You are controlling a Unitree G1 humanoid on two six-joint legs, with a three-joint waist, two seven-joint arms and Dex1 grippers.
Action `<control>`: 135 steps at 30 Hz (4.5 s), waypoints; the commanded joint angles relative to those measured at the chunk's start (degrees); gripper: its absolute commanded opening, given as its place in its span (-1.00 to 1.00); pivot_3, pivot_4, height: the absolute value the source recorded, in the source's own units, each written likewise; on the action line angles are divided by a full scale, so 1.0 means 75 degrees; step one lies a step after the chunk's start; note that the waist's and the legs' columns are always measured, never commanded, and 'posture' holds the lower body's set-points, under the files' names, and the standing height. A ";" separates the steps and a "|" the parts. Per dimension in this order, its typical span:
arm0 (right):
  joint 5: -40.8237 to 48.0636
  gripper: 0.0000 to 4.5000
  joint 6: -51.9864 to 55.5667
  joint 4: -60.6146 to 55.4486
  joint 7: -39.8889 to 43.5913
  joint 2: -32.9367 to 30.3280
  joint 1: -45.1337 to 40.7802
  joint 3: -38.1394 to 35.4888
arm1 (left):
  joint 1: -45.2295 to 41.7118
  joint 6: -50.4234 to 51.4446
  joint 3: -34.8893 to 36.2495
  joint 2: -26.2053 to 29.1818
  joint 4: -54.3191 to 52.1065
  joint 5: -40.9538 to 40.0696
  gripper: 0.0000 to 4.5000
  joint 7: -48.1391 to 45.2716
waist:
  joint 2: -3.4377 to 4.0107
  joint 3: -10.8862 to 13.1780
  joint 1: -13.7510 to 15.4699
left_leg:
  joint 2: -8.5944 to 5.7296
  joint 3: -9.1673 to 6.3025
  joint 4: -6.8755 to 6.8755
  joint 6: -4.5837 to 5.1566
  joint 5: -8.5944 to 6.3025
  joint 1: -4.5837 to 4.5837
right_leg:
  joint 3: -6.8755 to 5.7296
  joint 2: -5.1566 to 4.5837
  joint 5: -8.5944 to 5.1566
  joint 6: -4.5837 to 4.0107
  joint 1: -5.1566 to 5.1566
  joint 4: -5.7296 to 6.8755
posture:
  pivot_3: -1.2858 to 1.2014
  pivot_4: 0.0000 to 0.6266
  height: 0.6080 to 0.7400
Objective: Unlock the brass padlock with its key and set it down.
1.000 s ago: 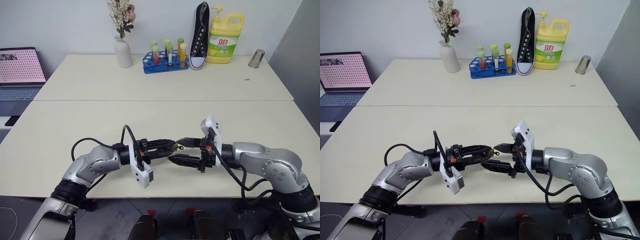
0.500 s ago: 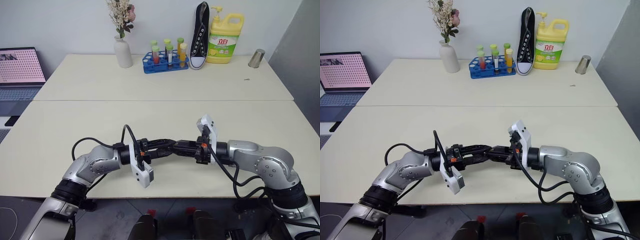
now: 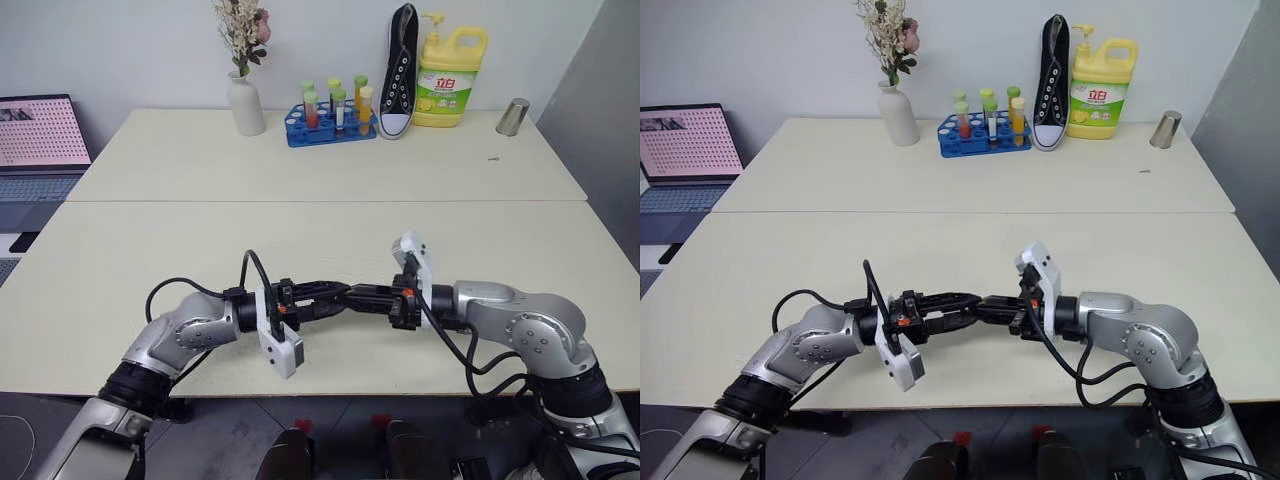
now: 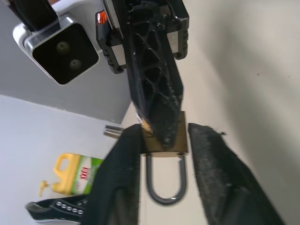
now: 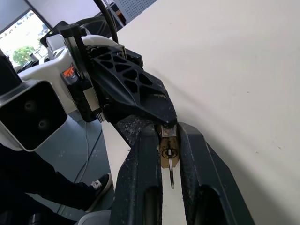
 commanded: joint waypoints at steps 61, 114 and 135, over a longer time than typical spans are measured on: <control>-0.2049 -0.94 -0.1806 -0.1045 0.1681 -0.0624 0.0043 0.0212 | 0.0087 1.0713 0.1457 -0.0658 -0.2761 -0.6175 -1.00 -0.4021 | 0.0002 0.0002 0.0008 | 0.0003 0.0001 0.0002 -0.0003 0.0001 -0.0001 | 0.0002 0.0004 0.0000 0.0000 0.0001 -0.0008 | 0.03 -0.52 1.00; -0.2750 -0.94 -0.2121 -0.0778 0.2166 -0.0713 0.0226 0.0413 | 0.0747 1.2122 0.2110 0.0020 -0.4273 -0.7150 -1.00 -0.4378 | 0.0003 0.0002 0.0001 | 0.0005 0.0004 0.0000 -0.0004 0.0001 0.0000 | 0.0005 0.0002 -0.0001 -0.0001 0.0001 -0.0010 | 0.03 -0.52 1.00; -0.1578 -0.94 0.0199 0.0559 0.1802 -0.0243 -0.0331 -0.0024 | 0.2342 0.7586 0.2626 -0.0137 -0.3818 -0.4552 0.95 -0.3716 | 0.0004 0.0003 0.0019 | 0.0005 0.0007 -0.0001 -0.0003 -0.0001 -0.0002 | 0.0008 -0.0002 0.0000 -0.0003 0.0001 -0.0017 | 0.03 -0.52 1.00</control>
